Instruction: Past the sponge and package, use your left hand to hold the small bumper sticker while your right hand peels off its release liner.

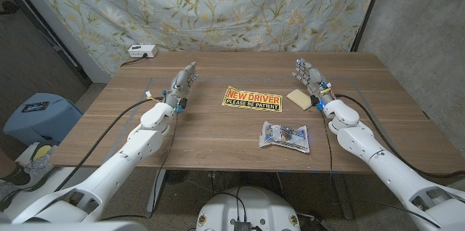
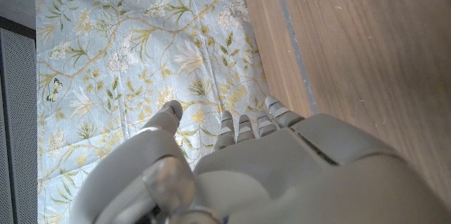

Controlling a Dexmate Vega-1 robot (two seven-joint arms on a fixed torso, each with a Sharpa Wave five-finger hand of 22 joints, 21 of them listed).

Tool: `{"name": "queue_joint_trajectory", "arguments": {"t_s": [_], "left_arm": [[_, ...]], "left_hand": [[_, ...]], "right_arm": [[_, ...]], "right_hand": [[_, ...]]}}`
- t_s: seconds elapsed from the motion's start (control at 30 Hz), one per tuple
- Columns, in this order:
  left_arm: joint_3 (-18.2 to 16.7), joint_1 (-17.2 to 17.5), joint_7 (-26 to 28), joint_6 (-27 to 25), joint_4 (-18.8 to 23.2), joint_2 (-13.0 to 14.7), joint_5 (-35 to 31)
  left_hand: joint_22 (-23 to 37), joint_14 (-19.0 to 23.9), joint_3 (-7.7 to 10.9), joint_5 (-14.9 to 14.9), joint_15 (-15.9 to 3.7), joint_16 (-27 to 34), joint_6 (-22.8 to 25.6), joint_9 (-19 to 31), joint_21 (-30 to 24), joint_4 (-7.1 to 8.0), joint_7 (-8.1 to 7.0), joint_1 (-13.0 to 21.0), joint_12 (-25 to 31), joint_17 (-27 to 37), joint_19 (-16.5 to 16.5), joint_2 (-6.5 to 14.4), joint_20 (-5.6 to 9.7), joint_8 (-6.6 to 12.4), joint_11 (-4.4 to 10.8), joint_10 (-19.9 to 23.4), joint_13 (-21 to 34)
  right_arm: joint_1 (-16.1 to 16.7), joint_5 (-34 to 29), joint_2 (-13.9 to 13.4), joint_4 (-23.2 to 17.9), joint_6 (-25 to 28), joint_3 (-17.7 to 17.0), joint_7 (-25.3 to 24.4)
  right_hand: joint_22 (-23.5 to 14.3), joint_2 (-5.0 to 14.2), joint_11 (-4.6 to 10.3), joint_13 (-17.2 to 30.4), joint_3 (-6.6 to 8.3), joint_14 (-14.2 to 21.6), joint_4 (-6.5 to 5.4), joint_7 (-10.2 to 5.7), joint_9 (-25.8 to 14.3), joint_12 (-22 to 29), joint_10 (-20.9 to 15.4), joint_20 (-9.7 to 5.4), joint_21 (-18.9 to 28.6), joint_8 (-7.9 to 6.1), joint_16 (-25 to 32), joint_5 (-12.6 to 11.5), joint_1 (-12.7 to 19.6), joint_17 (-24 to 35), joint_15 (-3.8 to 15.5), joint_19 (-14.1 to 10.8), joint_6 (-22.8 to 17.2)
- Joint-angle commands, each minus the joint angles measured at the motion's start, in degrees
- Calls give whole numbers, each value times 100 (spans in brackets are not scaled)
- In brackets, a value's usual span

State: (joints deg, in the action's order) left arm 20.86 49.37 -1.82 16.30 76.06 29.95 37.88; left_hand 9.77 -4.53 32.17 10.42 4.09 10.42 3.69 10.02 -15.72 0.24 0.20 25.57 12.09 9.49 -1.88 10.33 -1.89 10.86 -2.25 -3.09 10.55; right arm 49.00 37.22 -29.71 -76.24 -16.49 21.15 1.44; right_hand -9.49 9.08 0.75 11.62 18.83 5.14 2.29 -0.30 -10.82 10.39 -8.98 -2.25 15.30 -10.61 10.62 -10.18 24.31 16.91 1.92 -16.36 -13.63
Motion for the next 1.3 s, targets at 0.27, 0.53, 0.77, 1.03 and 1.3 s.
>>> {"name": "queue_joint_trajectory", "arguments": {"t_s": [0.27, 0.53, 0.77, 1.03, 1.3], "left_arm": [[-25, 89, -103, -27, 209, 72, 76], [-37, 61, -129, -21, 195, 79, 86], [-51, 75, -95, -19, 188, 88, 78], [-67, 97, -154, 30, 164, 95, 104], [-99, 169, -112, 31, 244, 125, 120]], "left_hand": [[15, -11, 48, 41, 26, 14, 80, 26, -6, -45, 10, 73, 32, 10, -17, -2, -44, 19, -22, -18, 30], [15, -9, 53, 43, 27, 7, 85, 27, 10, -72, 6, 85, 29, 10, -25, -8, -52, 12, -13, -14, 30], [16, -11, 52, 43, 27, 1, 87, 28, 23, -91, 9, 91, 28, 10, -28, -17, -50, 7, -19, -8, 30], [16, -12, 52, 44, 25, -5, 108, 28, 39, -115, 21, 98, 25, 11, -33, -25, -53, 9, -32, -4, 31], [16, -10, 51, 46, 28, -8, 131, 29, 57, -141, 28, 106, 21, 11, -39, -31, -53, 10, -36, -2, 31]], "right_arm": [[144, -72, -189, -374, 27, -31, -20], [2, -239, -265, -314, -12, 60, 133], [-128, -428, -318, -271, -53, 181, 271], [-190, -482, -333, -293, -80, 251, 403], [-281, -728, -442, -335, -95, 362, 481]], "right_hand": [[-21, -12, -20, 7, 34, 29, 44, 11, -18, 43, -15, -143, 3, -43, 37, -16, 67, -13, -24, -38, -56], [-21, -40, -20, 4, 21, -2, 74, 19, -17, 44, 9, -194, -37, -47, 37, -6, 68, -40, -38, -7, -59], [-22, -57, -30, 2, 12, -40, 98, 27, -17, 34, 56, -197, -63, -51, 32, 0, 69, -62, -55, 1, -67], [-22, -68, -37, 0, -4, -80, 111, 27, -17, 29, 101, -204, -100, -43, 32, 5, 54, -81, -61, 31, -42], [-22, -90, -45, -2, -15, -114, 139, 26, -16, 31, 124, -187, -130, -39, 29, 7, 57, -106, -74, 51, -25]]}}
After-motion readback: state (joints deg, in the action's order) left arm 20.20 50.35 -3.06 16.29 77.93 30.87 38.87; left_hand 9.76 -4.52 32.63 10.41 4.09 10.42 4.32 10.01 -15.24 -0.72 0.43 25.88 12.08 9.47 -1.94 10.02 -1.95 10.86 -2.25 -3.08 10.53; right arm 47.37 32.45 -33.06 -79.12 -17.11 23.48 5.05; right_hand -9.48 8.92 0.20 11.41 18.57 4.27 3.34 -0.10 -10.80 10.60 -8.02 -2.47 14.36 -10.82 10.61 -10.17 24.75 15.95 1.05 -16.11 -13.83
